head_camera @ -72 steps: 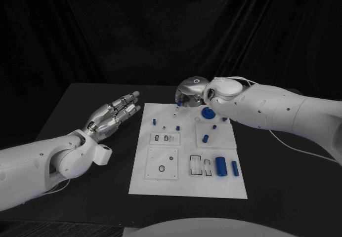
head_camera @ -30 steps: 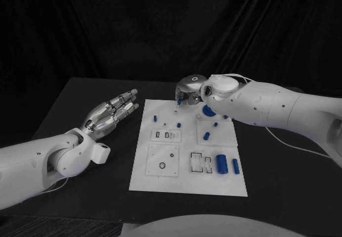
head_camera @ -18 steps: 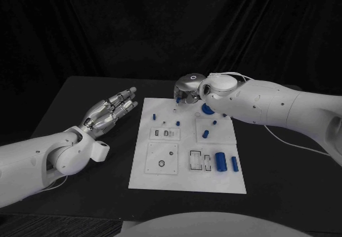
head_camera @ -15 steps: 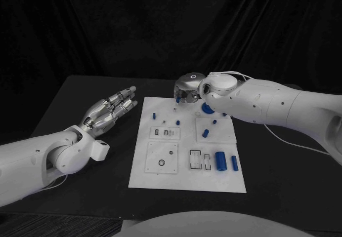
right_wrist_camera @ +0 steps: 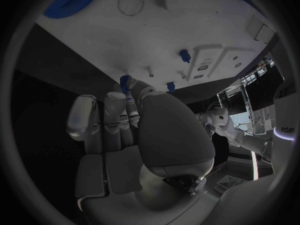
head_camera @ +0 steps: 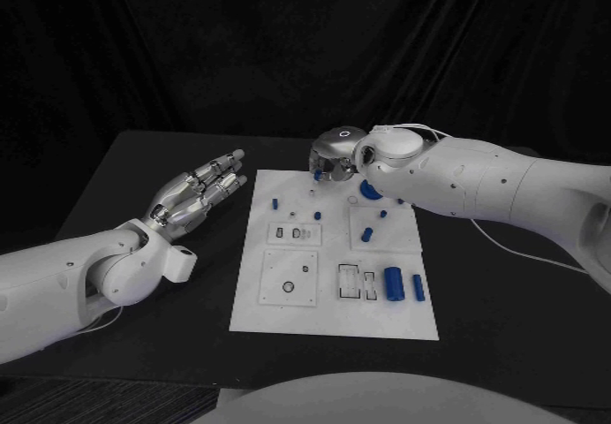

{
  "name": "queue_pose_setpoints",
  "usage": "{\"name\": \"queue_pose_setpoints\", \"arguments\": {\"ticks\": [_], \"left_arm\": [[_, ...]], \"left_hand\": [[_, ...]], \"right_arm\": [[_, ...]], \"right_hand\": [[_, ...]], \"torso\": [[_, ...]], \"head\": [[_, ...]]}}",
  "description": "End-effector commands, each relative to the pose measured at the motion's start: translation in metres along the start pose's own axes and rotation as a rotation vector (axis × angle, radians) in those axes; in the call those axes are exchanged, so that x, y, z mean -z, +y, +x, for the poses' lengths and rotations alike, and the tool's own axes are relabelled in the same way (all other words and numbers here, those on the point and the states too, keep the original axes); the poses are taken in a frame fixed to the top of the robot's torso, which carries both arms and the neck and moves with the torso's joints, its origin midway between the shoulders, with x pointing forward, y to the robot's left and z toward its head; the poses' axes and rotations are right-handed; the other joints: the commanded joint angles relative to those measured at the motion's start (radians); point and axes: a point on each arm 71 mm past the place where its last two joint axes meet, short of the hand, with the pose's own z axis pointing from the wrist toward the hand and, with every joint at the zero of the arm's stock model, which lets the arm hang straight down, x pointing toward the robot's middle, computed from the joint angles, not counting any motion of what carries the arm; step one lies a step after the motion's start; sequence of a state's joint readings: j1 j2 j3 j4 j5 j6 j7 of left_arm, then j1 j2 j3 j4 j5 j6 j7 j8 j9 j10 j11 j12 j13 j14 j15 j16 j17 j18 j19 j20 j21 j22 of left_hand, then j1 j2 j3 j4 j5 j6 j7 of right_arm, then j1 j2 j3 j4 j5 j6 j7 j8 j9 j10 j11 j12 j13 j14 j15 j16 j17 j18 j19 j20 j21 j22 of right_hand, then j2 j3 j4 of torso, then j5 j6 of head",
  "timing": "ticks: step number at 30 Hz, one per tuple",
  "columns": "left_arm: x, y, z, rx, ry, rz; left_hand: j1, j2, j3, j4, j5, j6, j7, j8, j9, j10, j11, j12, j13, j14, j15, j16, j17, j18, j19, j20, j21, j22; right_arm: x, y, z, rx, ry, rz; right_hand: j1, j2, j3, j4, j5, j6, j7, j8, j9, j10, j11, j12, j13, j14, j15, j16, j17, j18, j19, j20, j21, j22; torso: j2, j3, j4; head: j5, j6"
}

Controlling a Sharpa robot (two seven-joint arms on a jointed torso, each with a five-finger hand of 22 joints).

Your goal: Assemble the parts on the task board

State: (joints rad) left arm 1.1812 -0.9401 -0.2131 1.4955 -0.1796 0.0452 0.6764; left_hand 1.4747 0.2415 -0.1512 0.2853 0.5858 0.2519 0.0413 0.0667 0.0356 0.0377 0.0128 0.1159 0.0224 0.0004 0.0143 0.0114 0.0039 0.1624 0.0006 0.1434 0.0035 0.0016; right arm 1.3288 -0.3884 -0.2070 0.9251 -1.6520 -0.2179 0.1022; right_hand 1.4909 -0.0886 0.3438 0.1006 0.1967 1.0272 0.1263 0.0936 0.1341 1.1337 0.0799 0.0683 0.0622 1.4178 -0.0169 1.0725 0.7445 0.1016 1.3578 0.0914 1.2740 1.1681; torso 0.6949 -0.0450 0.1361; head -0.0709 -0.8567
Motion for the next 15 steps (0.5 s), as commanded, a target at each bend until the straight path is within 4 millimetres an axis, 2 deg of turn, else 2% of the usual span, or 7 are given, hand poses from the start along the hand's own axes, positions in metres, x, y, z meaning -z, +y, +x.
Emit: {"name": "queue_pose_setpoints", "arguments": {"ticks": [1,15], "left_arm": [[-0.0016,-0.0058,0.0015,0.011,0.018,0.07],[-0.0034,-0.0039,0.001,0.017,0.028,0.058]], "left_hand": [[0.004,0.004,0.004,-0.002,0.003,-0.007,-0.002,-0.003,-0.001,-0.008,0.002,-0.006,-0.001,0.001,0.007,-0.004,-0.002,0.019,0.003,0.009,-0.001,0.001],[0.006,0.006,0.006,-0.002,0.003,-0.005,0.002,-0.002,-0.001,-0.009,0.003,-0.007,-0.001,0.001,0.01,-0.003,-0.001,0.019,0.004,0.016,0.0,0.001]], "right_arm": [[0.0003,-0.0012,0.0038,-0.002,0.018,0.015],[0.0013,0.0004,0.0086,-0.008,0.027,0.007]], "right_hand": [[0.002,-0.007,0.005,0.001,0.005,-0.006,0.001,-0.004,-0.001,-0.005,0.001,-0.005,0.001,-0.004,0.0,-0.003,-0.001,-0.005,-0.005,-0.001,-0.006,0.0],[0.002,-0.007,0.008,0.001,0.004,-0.008,0.001,-0.006,-0.001,-0.006,0.001,-0.004,0.001,-0.007,-0.003,-0.006,-0.005,-0.003,-0.007,-0.002,-0.008,-0.003]], "torso": [[0.001,-0.0012,-0.0001],[0.0,-0.0018,0.0011]], "head": [[0.003,-0.003],[0.005,-0.008]]}}
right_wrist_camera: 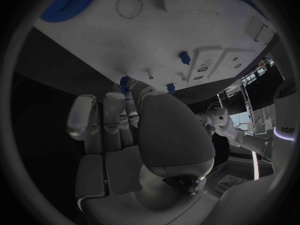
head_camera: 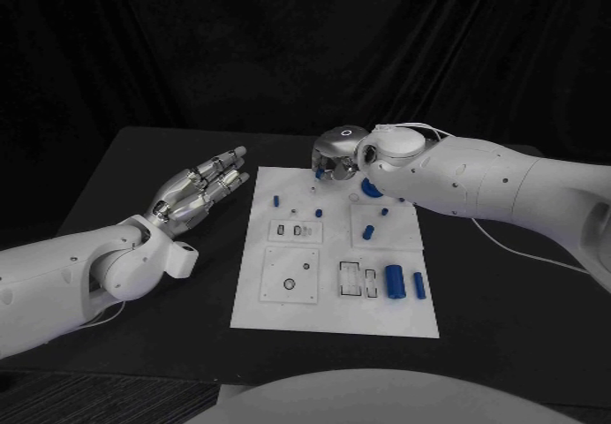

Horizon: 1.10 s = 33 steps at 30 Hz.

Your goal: Assemble the parts on the task board

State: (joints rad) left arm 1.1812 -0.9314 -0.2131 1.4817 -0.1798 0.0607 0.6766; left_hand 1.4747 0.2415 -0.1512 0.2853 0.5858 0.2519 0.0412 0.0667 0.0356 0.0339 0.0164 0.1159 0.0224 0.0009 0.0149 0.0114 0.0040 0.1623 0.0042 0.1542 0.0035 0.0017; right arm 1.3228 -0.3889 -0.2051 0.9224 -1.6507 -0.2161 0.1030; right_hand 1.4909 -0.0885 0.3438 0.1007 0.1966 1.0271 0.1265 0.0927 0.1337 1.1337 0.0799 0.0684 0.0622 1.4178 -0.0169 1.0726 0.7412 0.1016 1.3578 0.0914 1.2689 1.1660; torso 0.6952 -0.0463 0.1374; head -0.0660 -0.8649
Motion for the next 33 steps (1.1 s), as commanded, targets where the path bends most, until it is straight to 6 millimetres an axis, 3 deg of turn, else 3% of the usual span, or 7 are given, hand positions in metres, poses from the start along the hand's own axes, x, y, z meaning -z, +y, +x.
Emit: {"name": "queue_pose_setpoints", "arguments": {"ticks": [1,9,10,13,21,27,33], "left_arm": [[-0.001,-0.005,0.002,0.012,0.019,0.057],[-0.002,-0.004,0.001,0.012,0.019,0.049],[-0.002,-0.004,0.001,0.012,0.02,0.048],[-0.002,-0.004,0.001,0.013,0.02,0.045],[-0.002,-0.003,0.0,0.013,0.021,0.037],[-0.001,-0.003,0.0,0.013,0.02,0.036],[0.002,-0.004,-0.002,0.008,0.011,0.036]], "left_hand": [[0.006,0.006,0.006,-0.002,0.003,-0.005,0.002,-0.002,-0.001,-0.005,0.0,-0.007,-0.001,0.001,0.009,-0.003,-0.001,0.019,0.0,0.005,0.0,0.001],[0.007,0.007,0.007,-0.002,0.003,-0.003,0.003,-0.001,0.0,-0.006,0.001,-0.007,-0.001,0.001,0.011,-0.003,-0.001,0.019,0.0,0.007,0.0,0.001],[0.007,0.007,0.007,-0.002,0.003,-0.003,0.003,-0.001,0.0,-0.006,0.001,-0.007,-0.001,0.001,0.011,-0.003,-0.001,0.019,0.0,0.007,0.0,0.001],[0.008,0.008,0.008,-0.002,0.004,-0.002,0.004,-0.001,0.0,-0.006,0.001,-0.007,-0.002,0.001,0.011,-0.002,-0.001,0.019,0.0,0.008,0.0,0.001],[0.009,0.01,0.01,-0.003,0.005,0.0,0.005,0.0,0.0,-0.006,0.002,-0.007,-0.001,0.001,0.013,-0.002,-0.001,0.019,0.001,0.01,0.0,0.002],[0.01,0.011,0.011,-0.003,0.005,0.0,0.005,0.0,0.0,-0.006,0.002,-0.007,-0.001,0.001,0.013,-0.002,-0.001,0.019,0.001,0.011,0.0,0.002],[0.011,0.011,0.012,-0.004,0.006,0.0,0.005,0.0,0.0,-0.006,0.002,-0.007,-0.001,0.001,0.013,-0.002,-0.001,0.019,0.001,0.012,0.0,0.002]], "right_arm": [[0.001,0.001,0.006,-0.003,0.022,0.006],[0.001,0.0,0.007,-0.003,0.028,0.017],[0.001,0.0,0.007,-0.004,0.03,0.019],[0.0,0.0,0.007,-0.004,0.036,0.022],[0.0,0.001,0.007,-0.004,0.036,0.02],[0.005,-0.005,0.002,0.003,-0.039,0.023],[0.023,-0.021,-0.018,0.02,-0.15,0.027]], "right_hand": [[0.002,-0.008,0.008,0.001,0.003,-0.008,0.001,-0.006,-0.001,-0.006,0.001,-0.004,0.001,-0.008,-0.004,-0.007,-0.003,-0.003,-0.007,-0.002,-0.003,0.0],[-0.007,-0.021,0.019,0.005,-0.007,-0.067,-0.005,-0.031,-0.016,-0.059,-0.001,-0.006,0.0,-0.02,-0.015,-0.018,-0.016,0.0,-0.019,-0.014,-0.017,-0.009],[-0.008,-0.024,0.022,0.005,-0.008,-0.09,-0.012,-0.031,-0.023,-0.079,-0.002,-0.006,0.0,-0.025,-0.014,-0.022,-0.021,0.001,-0.023,-0.015,-0.022,-0.013],[-0.013,-0.03,0.019,0.0,-0.016,-0.172,-0.062,-0.03,-0.045,-0.159,-0.002,-0.005,0.0,-0.043,-0.014,-0.038,-0.043,0.004,-0.039,-0.014,-0.041,-0.025],[-0.022,-0.026,0.004,-0.003,-0.028,-0.221,-0.088,-0.031,-0.059,-0.175,-0.001,0.0,0.001,-0.052,-0.013,-0.043,-0.05,0.005,-0.045,-0.012,-0.05,-0.027],[-0.025,-0.027,-0.003,-0.004,-0.03,-0.226,-0.088,-0.028,-0.06,-0.184,0.002,0.0,0.001,-0.056,-0.012,-0.047,-0.057,0.006,-0.047,-0.011,-0.054,-0.029],[-0.032,-0.022,-0.014,-0.001,-0.022,-0.2,-0.051,-0.016,-0.057,-0.146,-0.002,0.027,0.006,-0.049,-0.014,-0.04,-0.049,0.005,-0.04,-0.012,-0.05,-0.018]], "torso": [[0.0,-0.0004,-0.0001],[-0.002,0.0002,-0.0028],[-0.003,0.0003,-0.0034],[-0.003,0.0006,-0.0043],[-0.003,0.0003,-0.0033],[-0.003,-0.0003,-0.0021],[-0.003,-0.0009,-0.0021]], "head": [[0.0,0.0],[0.001,-0.003],[0.002,-0.004],[0.002,-0.006],[0.003,-0.007],[0.006,0.007],[0.009,0.025]]}}
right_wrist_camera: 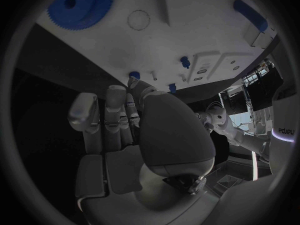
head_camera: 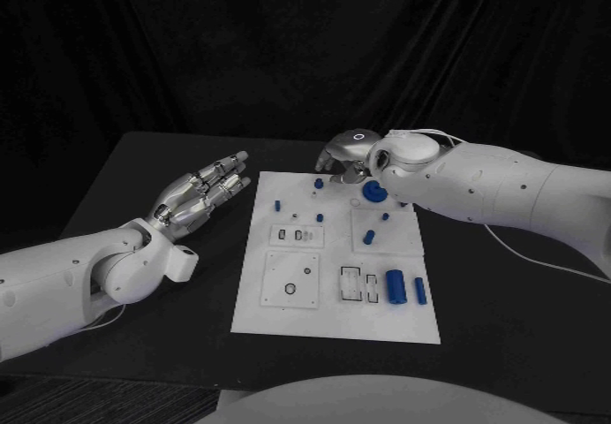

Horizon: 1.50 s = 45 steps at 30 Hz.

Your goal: Assemble the parts on the task board

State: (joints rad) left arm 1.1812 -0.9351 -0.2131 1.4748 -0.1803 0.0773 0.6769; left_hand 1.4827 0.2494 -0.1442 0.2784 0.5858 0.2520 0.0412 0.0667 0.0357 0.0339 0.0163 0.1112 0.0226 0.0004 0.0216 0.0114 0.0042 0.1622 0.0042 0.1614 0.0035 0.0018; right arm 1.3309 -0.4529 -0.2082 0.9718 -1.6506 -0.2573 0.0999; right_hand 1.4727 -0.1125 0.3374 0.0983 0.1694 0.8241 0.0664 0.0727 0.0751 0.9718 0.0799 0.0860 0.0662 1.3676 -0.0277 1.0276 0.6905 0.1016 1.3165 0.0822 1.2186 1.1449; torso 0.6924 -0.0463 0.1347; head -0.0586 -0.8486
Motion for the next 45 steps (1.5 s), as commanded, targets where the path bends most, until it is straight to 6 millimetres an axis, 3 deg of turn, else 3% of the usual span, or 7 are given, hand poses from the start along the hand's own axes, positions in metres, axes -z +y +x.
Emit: {"name": "queue_pose_setpoints", "arguments": {"ticks": [1,7,12,15,19,23,45], "left_arm": [[0.001,-0.004,0.001,0.003,0.005,0.038],[0.001,-0.005,0.002,0.004,0.005,0.037],[-0.001,-0.004,0.003,0.007,0.01,0.038],[-0.002,-0.004,0.004,0.01,0.016,0.039],[-0.004,-0.003,0.006,0.014,0.024,0.039],[-0.006,-0.002,0.007,0.018,0.03,0.039],[-0.006,-0.002,0.006,0.021,0.033,0.043]], "left_hand": [[0.003,0.003,0.005,0.002,0.006,0.002,0.005,0.001,0.0,-0.006,0.002,-0.001,-0.001,0.002,0.007,-0.001,-0.001,0.019,0.001,0.005,0.001,0.002],[0.004,0.003,0.006,0.001,0.008,0.004,0.006,0.001,0.001,-0.006,0.003,-0.001,-0.001,0.002,0.007,-0.001,-0.001,0.019,0.001,0.006,0.0,0.002],[0.006,0.002,0.006,0.001,0.009,0.005,0.006,0.002,0.001,-0.006,0.003,0.0,-0.001,0.002,0.007,0.0,-0.001,0.019,0.002,0.006,0.001,0.002],[0.006,0.002,0.006,0.001,0.009,0.005,0.006,0.002,0.001,-0.006,0.003,0.0,-0.001,0.002,0.007,0.0,-0.001,0.019,0.002,0.006,0.001,0.002],[0.006,0.002,0.007,0.0,0.01,0.004,0.006,0.002,0.001,-0.006,0.003,-0.001,-0.001,0.002,0.008,0.0,-0.001,0.019,0.002,0.007,0.001,0.002],[0.007,0.002,0.008,0.0,0.011,0.003,0.006,0.001,0.001,-0.006,0.003,-0.001,-0.001,0.002,0.009,0.001,0.0,0.019,0.002,0.007,0.001,0.002],[0.01,-0.002,0.009,-0.003,0.011,-0.001,0.006,0.0,0.0,-0.007,0.004,-0.002,-0.001,0.002,0.014,0.001,0.0,0.019,0.002,0.009,0.001,0.002]], "right_arm": [[0.011,-0.01,-0.021,0.019,-0.128,0.013],[0.046,-0.034,-0.041,0.016,-0.148,0.067],[0.064,-0.049,-0.04,-0.012,-0.095,0.116],[0.073,-0.057,-0.036,-0.036,-0.052,0.149],[0.082,-0.065,-0.028,-0.054,-0.003,0.184],[0.089,-0.073,-0.017,-0.068,0.048,0.226],[0.091,-0.075,0.02,-0.093,0.132,0.262]], "right_hand": [[-0.017,0.003,-0.009,0.005,0.004,0.005,0.017,0.004,0.001,0.031,-0.003,0.019,0.003,0.002,-0.004,0.005,0.001,0.005,0.001,-0.004,-0.002,0.003],[-0.059,-0.007,-0.065,0.022,-0.021,0.029,0.015,0.005,0.0,0.199,-0.058,0.221,0.106,-0.006,-0.04,-0.012,-0.018,0.014,-0.015,-0.035,-0.039,-0.023],[-0.112,0.035,-0.151,0.04,-0.006,0.022,-0.003,-0.004,-0.001,-0.085,-0.072,0.823,0.609,-0.016,-0.057,-0.019,-0.024,0.017,-0.022,-0.046,-0.092,-0.041],[-0.16,0.038,-0.189,0.065,-0.005,0.07,0.001,0.018,0.017,0.341,-0.09,1.346,1.252,0.052,-0.052,0.165,0.247,0.004,0.021,-0.052,-0.035,0.029],[-0.216,0.043,-0.222,0.099,0.007,0.081,-0.009,0.028,0.032,0.599,-0.103,1.485,1.505,0.156,-0.054,0.445,0.703,-0.016,0.069,-0.052,0.052,0.125],[-0.24,0.039,-0.236,0.119,0.008,0.068,-0.011,0.022,0.037,0.599,-0.107,1.485,1.505,0.203,-0.057,0.543,0.88,-0.029,0.097,-0.055,0.109,0.189],[-0.221,0.022,-0.232,0.114,0.0,0.028,-0.003,0.0,0.024,0.599,-0.104,1.485,1.505,0.203,-0.056,0.543,0.88,-0.039,0.123,-0.056,0.152,0.237]], "torso": [[0.0,-0.0008,0.0005],[-0.002,-0.0004,-0.0029],[-0.002,-0.0002,-0.0011],[0.0,-0.0001,-0.0011],[-0.001,-0.0006,-0.0007],[-0.002,-0.001,-0.004],[-0.003,-0.0009,-0.0022]], "head": [[0.001,0.01],[-0.005,0.031],[-0.016,0.05],[-0.02,0.059],[-0.025,0.067],[-0.023,0.071],[-0.025,0.078]]}}
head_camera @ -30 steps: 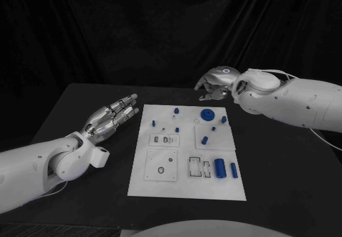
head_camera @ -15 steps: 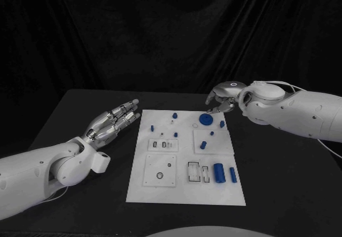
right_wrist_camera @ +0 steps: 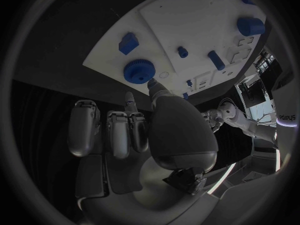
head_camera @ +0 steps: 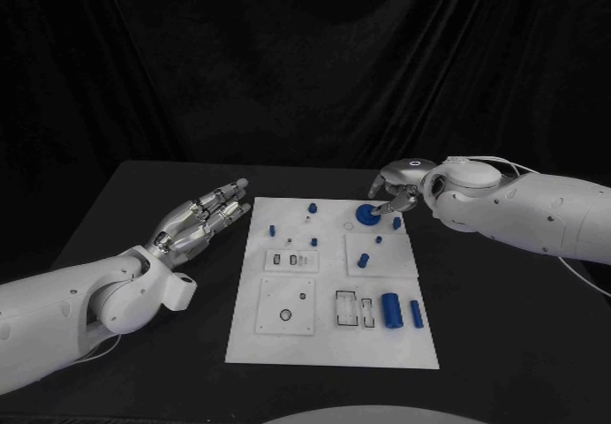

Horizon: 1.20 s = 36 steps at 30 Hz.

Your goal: Assemble the parts on the task board

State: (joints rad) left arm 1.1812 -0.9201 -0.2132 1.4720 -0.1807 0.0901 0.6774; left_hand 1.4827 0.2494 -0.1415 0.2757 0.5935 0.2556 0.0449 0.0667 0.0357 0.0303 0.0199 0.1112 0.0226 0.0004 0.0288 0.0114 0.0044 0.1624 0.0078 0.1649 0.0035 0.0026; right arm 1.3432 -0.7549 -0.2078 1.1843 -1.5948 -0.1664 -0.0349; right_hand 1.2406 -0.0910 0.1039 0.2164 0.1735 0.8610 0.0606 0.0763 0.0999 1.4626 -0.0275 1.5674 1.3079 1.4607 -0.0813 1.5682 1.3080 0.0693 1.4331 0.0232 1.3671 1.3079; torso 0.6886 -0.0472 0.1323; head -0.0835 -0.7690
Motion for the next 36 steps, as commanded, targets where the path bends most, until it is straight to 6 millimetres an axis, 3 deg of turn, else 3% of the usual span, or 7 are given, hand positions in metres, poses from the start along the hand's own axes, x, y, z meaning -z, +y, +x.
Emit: {"name": "queue_pose_setpoints", "arguments": {"ticks": [1,8,12,21,24,27,36], "left_arm": [[-0.001,-0.004,0.001,0.008,0.012,0.04],[-0.001,-0.003,0.001,0.011,0.016,0.041],[-0.002,-0.003,0.001,0.012,0.018,0.04],[-0.001,-0.003,0.001,0.016,0.021,0.036],[-0.001,-0.003,0.001,0.017,0.023,0.034],[-0.001,-0.003,0.001,0.018,0.025,0.034],[-0.001,-0.002,0.001,0.02,0.027,0.03]], "left_hand": [[0.01,-0.002,0.006,0.0,0.004,-0.004,0.002,0.0,0.0,-0.004,0.0,-0.002,-0.001,0.002,0.007,0.001,0.0,0.019,-0.002,0.006,0.001,0.001],[0.011,-0.003,0.007,-0.001,0.004,-0.005,0.002,0.0,0.0,-0.004,0.0,-0.003,-0.002,0.002,0.007,0.001,0.0,0.019,-0.002,0.006,0.001,0.001],[0.011,-0.003,0.007,-0.001,0.004,-0.005,0.002,0.0,0.0,-0.004,0.0,-0.003,-0.002,0.002,0.008,0.001,0.0,0.019,-0.002,0.006,0.001,0.001],[0.012,-0.004,0.007,-0.002,0.004,-0.007,0.002,0.0,0.0,-0.004,0.001,-0.003,-0.002,0.002,0.01,0.002,0.0,0.019,0.0,0.008,0.002,0.002],[0.013,-0.005,0.008,-0.003,0.004,-0.008,0.002,-0.001,0.0,-0.004,0.0,-0.003,-0.002,0.003,0.013,0.002,0.0,0.019,0.0,0.01,0.002,0.002],[0.013,-0.005,0.008,-0.003,0.004,-0.008,0.002,-0.001,0.0,-0.004,0.0,-0.003,-0.002,0.003,0.013,0.002,0.0,0.019,0.0,0.01,0.002,0.002],[0.013,-0.005,0.009,-0.003,0.004,-0.008,0.002,-0.001,0.0,-0.004,0.0,-0.003,-0.002,0.003,0.015,0.003,0.0,0.019,0.001,0.012,0.003,0.003]], "right_arm": [[0.0,-0.001,0.005,-0.003,0.023,0.024],[-0.003,0.0,0.01,-0.005,0.028,0.03],[-0.006,0.002,0.012,-0.004,0.026,0.03],[-0.011,0.006,0.019,0.01,0.026,0.017],[-0.012,0.007,0.022,0.011,0.031,0.014],[-0.013,0.008,0.025,0.011,0.036,0.011],[-0.016,0.011,0.031,0.01,0.041,0.001]], "right_hand": [[0.012,0.0,0.002,-0.005,-0.004,-0.009,0.003,-0.004,-0.001,0.108,0.003,0.003,0.263,0.11,-0.003,0.003,0.263,-0.007,0.006,0.003,0.004,0.074],[0.017,-0.005,0.002,-0.009,-0.014,-0.015,0.01,-0.006,-0.004,0.108,0.008,0.003,0.263,0.11,0.001,0.003,0.263,-0.006,0.005,0.006,0.001,0.074],[0.051,0.0,0.015,-0.036,0.066,-0.012,0.01,0.0,-0.006,0.108,0.01,0.003,0.263,0.11,0.004,0.003,0.263,-0.006,0.004,0.01,-0.001,0.076],[0.065,-0.003,0.019,-0.049,0.075,-0.007,0.008,0.004,-0.004,0.108,0.009,0.003,0.263,0.11,0.003,0.003,0.263,-0.005,0.003,0.01,-0.004,0.076],[0.071,0.0,0.023,-0.056,0.098,0.011,0.009,0.015,0.002,0.108,0.009,0.003,0.263,0.11,0.003,0.003,0.263,-0.005,0.003,0.01,-0.004,0.077],[0.081,0.0,0.031,-0.068,0.159,0.024,0.009,0.023,0.011,0.108,0.009,0.003,0.263,0.11,0.003,0.003,0.263,-0.005,0.003,0.01,-0.007,0.078],[0.082,0.0,0.035,-0.074,0.167,0.046,0.009,0.036,0.021,0.108,0.009,0.003,0.263,0.11,0.003,0.003,0.263,-0.005,0.003,0.01,-0.008,0.079]], "torso": [[0.001,0.0,0.0004],[0.0,-0.0006,0.001],[0.001,-0.0011,-0.0007],[0.001,-0.0005,-0.0016],[0.001,-0.0003,-0.0013],[0.001,-0.0001,-0.0001],[0.001,-0.0009,-0.0004]], "head": [[-0.001,-0.001],[-0.003,-0.001],[-0.003,-0.002],[-0.001,-0.006],[-0.001,-0.008],[-0.002,-0.011],[-0.002,-0.016]]}}
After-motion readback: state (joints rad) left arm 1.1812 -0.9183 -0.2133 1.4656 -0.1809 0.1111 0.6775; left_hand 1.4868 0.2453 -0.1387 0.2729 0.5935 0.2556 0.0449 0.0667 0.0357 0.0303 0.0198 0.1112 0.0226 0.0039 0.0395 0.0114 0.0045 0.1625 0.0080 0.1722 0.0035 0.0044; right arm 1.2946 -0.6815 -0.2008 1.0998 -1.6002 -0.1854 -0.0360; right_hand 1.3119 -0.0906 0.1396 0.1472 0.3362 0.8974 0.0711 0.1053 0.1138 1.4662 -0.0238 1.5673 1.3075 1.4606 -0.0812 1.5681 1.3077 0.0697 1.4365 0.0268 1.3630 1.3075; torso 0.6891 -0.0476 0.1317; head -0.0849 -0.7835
